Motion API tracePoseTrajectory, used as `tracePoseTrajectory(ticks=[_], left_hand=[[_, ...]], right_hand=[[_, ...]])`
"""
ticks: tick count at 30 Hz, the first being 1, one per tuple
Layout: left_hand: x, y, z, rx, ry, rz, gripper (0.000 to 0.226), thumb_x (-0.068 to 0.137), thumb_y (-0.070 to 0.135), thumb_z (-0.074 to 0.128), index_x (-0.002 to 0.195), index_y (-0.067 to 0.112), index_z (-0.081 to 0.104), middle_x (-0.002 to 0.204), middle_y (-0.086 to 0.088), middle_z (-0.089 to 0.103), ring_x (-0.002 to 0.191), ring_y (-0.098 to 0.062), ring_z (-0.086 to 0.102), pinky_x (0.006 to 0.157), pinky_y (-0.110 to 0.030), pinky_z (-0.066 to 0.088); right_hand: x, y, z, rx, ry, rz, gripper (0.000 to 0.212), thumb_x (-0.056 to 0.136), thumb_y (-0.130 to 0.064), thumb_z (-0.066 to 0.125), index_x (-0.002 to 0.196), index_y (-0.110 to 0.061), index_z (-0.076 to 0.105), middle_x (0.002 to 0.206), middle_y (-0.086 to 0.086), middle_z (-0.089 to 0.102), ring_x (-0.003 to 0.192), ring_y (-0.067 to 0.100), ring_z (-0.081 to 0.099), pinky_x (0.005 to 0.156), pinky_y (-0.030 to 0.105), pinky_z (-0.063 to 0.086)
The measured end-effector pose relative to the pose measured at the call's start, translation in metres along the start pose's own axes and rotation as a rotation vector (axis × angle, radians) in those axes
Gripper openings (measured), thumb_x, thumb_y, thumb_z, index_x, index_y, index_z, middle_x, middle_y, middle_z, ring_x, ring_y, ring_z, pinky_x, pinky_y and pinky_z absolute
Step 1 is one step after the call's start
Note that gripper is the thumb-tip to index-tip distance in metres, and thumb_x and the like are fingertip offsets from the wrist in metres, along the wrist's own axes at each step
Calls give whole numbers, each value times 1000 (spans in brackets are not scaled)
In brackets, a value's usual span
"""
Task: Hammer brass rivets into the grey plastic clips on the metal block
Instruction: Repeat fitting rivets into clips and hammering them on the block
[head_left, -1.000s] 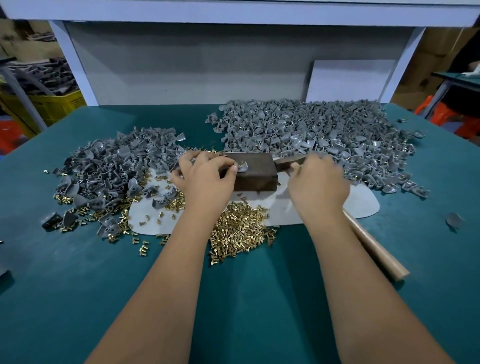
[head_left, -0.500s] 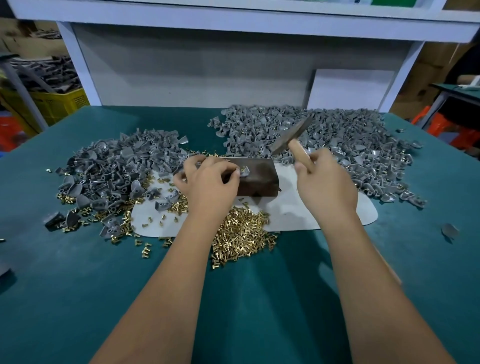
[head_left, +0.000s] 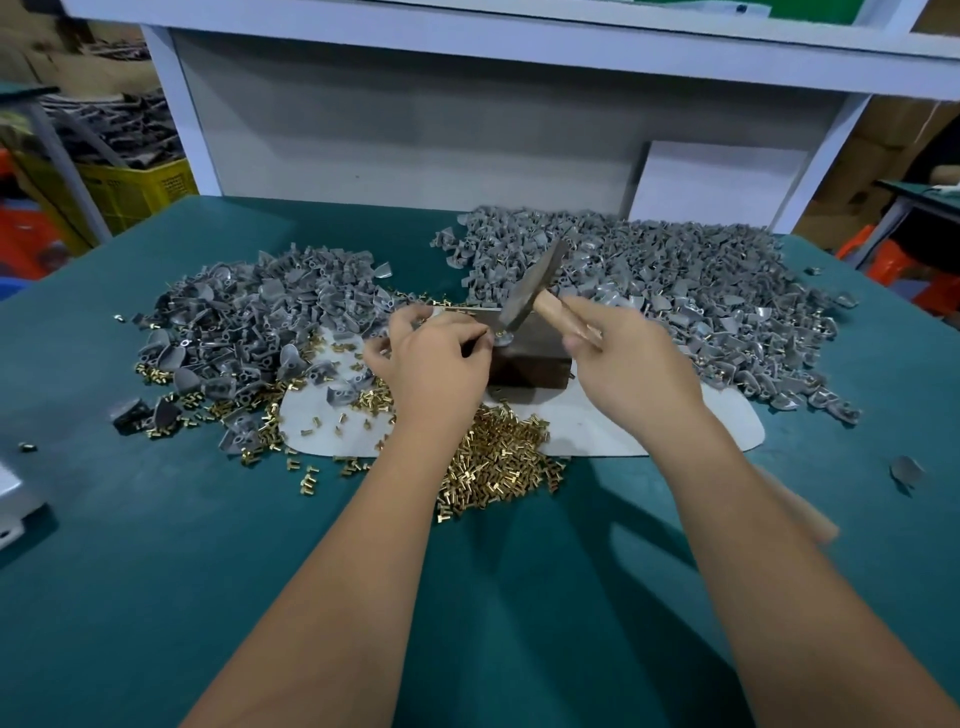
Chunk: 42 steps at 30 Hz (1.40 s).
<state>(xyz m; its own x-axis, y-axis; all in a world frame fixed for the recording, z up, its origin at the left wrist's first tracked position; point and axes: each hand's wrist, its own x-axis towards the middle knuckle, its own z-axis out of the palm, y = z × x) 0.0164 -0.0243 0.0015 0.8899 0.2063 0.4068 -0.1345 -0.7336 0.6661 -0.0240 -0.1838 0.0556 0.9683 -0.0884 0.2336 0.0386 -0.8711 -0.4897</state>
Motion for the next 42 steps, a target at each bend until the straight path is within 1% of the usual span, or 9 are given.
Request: tracePoseTrajectory(ticks=[4,8,12,16,19,27,34,38,42], left_hand=[[-1,1,2,1,69,-5,15,92,39,63,94,35,77,107,23,69,129,-15,36,103,-47,18],[0,-1,3,39,45,2,16,93,38,62,98,35,77,108,22,69,131,-15,36,104,-50,20],[-2,0,5,-50,132,-21,10,88,36,68,90,33,78,81,28,56,127,-13,39,101,-43,16],[-2,-1,5,31,124,13,14,91,37,64,93,35,78,101,22,70,126,-13,38,96,-42,16],[0,-2,7,-7,131,-3,13,90,38,65,91,35,78,99,22,71,125,-12,39,94,-39,13],[0,-2,6,-2,136,3,13,90,37,65,92,34,78,100,21,72,125,-14,40,94,-40,14],[0,-2,3,-49,62,12,14,92,31,64,96,35,78,105,20,71,128,-17,41,104,-51,21],[0,0,2,49,56,16,16,94,38,60,98,39,76,109,24,69,126,-15,37,97,-44,19],[-1,-1,2,36,36,16,18,95,39,58,100,37,75,113,24,67,126,-15,35,99,-44,17]], right_hand=[[3,-6,-8,56,203,-44,47,99,-30,44,134,-60,33,126,-20,61,100,15,62,59,26,45],[-2,-12,-3,-218,90,-113,51,97,-31,47,132,-64,31,116,-6,68,98,27,64,64,30,43],[-5,-15,-2,-172,275,-133,51,97,-30,47,137,-58,32,103,0,71,90,30,65,59,31,39],[-11,-15,6,-242,164,-113,51,96,-31,46,135,-61,31,107,-3,70,93,28,64,63,32,40],[-12,-15,7,-106,295,-87,52,96,-31,46,134,-62,29,101,-7,72,86,25,66,57,29,40],[-14,-16,12,-188,291,-159,53,95,-28,47,135,-60,31,95,-2,72,82,27,65,56,29,35],[-19,-8,17,-224,183,-111,52,97,-28,44,137,-59,30,105,-3,70,91,28,63,59,30,32],[-5,0,8,-19,288,-42,43,100,-27,42,137,-49,41,126,-18,61,96,21,63,54,24,33],[17,31,4,-54,154,189,31,99,-24,41,127,-33,53,104,4,66,81,30,55,56,30,33]])
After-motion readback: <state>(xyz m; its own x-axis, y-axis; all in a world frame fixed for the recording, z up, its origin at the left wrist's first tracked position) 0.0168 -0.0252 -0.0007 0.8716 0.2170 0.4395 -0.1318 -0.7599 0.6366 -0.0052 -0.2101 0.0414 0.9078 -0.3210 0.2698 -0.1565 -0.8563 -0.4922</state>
